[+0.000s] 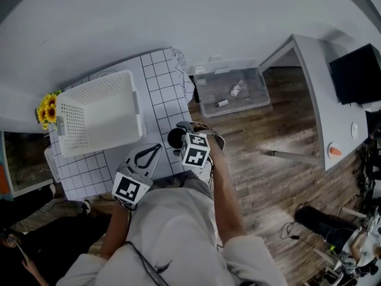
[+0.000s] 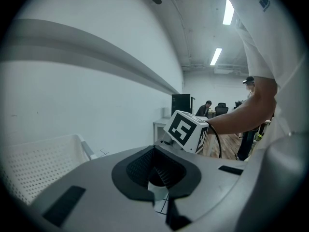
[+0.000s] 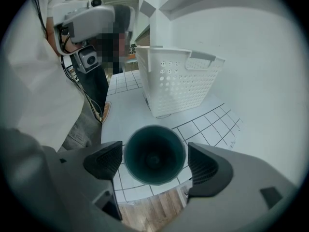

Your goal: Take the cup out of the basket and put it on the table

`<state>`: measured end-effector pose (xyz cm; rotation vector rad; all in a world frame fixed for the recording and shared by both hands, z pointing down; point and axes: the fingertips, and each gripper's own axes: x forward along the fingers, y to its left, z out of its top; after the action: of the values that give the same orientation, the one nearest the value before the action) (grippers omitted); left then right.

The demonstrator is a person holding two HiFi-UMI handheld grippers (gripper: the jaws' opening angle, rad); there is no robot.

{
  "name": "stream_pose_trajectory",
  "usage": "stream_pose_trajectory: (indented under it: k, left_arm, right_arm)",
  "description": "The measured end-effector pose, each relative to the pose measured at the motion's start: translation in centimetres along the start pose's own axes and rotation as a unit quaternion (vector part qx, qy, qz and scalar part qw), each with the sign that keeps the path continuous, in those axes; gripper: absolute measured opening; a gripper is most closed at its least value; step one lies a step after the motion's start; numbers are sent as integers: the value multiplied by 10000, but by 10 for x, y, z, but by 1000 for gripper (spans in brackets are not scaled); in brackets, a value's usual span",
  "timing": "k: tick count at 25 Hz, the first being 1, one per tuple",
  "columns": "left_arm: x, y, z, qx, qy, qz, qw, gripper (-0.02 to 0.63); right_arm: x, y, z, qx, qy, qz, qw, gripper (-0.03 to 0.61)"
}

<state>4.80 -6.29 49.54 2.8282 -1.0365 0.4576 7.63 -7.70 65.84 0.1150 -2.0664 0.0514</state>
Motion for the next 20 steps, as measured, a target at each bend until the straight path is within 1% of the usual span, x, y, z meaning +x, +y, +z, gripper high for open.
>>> stream_pose_trajectory:
  k: [8,12,15,17,19,20]
  left_arm:
    - [2,0,2,-6,-40,-57,10000,11]
    - [2,0,3,6,-94,-78,9999,11]
    - [1,2,8,41,-144,-82,9999,11]
    - [0,4,12,77,-182,-91,9998,11]
    - [-1,5,18,104,-266,-96,9995,11]
    - [-2,6,22,115,-322,-98,9994,11]
  right_arm:
    - [-16,3,4,70,-146,-69,9998,408]
    - [-34,7,8,95,-310,-336,9989,407]
    - [-54,10,16,168,-660,-528,9963,405]
    - [-72,12,24,304,-1016,-675,9921,399]
    - [-93,12,35,497,-1493,-868,9837,369]
    - [-105,12,40,591,-1752,-981,9778,345]
